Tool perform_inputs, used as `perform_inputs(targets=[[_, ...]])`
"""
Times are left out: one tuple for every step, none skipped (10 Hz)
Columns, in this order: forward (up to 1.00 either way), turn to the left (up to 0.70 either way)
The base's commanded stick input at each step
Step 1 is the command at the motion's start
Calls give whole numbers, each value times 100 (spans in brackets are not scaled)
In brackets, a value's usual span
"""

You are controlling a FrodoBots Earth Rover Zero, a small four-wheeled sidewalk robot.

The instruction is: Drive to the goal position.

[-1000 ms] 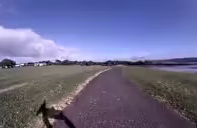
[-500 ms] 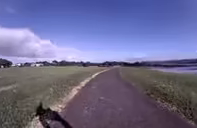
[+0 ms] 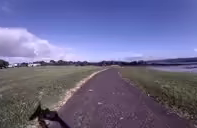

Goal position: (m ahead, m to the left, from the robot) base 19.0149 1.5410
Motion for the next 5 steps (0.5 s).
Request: perform_inputs(targets=[[70, 0], [70, 0], [70, 0], [70, 0], [70, 0]])
